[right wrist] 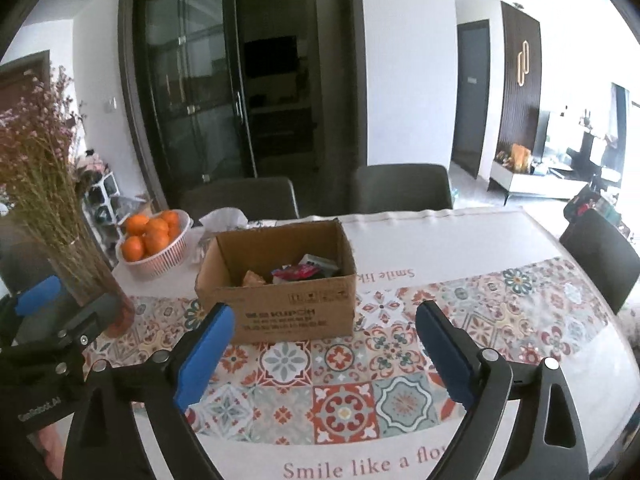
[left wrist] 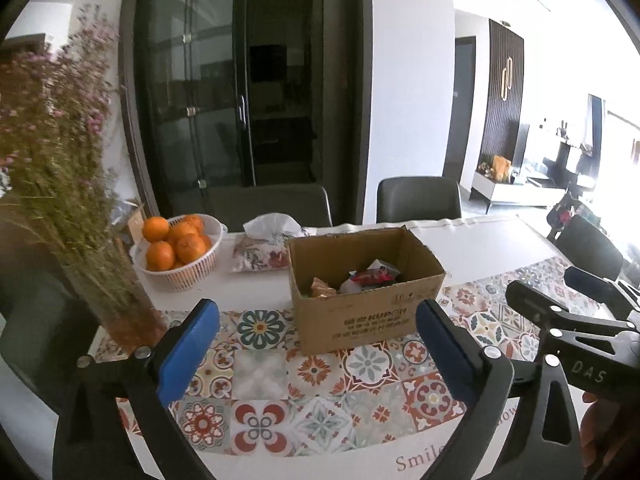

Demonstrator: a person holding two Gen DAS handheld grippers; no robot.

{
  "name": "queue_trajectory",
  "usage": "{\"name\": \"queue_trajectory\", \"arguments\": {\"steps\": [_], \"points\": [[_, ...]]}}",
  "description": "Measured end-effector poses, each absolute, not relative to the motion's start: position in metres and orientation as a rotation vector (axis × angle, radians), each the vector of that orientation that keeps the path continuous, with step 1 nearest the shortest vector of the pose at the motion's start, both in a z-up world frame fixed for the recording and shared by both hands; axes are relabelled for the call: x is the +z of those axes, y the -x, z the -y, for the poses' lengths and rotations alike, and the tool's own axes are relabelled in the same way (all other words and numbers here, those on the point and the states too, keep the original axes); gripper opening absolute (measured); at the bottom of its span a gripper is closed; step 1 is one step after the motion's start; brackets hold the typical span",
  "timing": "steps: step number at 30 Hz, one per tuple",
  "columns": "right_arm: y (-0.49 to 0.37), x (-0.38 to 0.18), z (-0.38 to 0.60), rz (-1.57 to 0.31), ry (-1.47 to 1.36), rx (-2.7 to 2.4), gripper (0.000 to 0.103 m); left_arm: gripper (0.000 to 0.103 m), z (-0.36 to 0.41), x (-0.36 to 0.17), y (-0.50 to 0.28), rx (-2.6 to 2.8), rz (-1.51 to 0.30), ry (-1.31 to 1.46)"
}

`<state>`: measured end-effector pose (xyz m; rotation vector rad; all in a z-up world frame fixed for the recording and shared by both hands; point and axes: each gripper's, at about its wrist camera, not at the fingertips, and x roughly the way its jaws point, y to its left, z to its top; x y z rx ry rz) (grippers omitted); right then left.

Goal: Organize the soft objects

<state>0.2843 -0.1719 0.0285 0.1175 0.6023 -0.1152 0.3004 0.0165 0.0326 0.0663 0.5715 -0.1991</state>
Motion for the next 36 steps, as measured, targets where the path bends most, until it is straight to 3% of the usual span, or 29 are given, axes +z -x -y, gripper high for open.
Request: {"name": "queue_trajectory", "arguments": {"steps": [6, 36], "points": [[-0.247, 0.038, 0.165, -0.532, -0.072, -0.151, 0.101, 0.103, -0.021, 0.041, -0.26, -0.168, -0.525, -0.057], [-0.079, 0.041, 0.184, -0.461, -0.082, -0.108, 0.101, 0.103, -0.004, 0.045, -0.091, -0.133, -0.482, -0.039]]}}
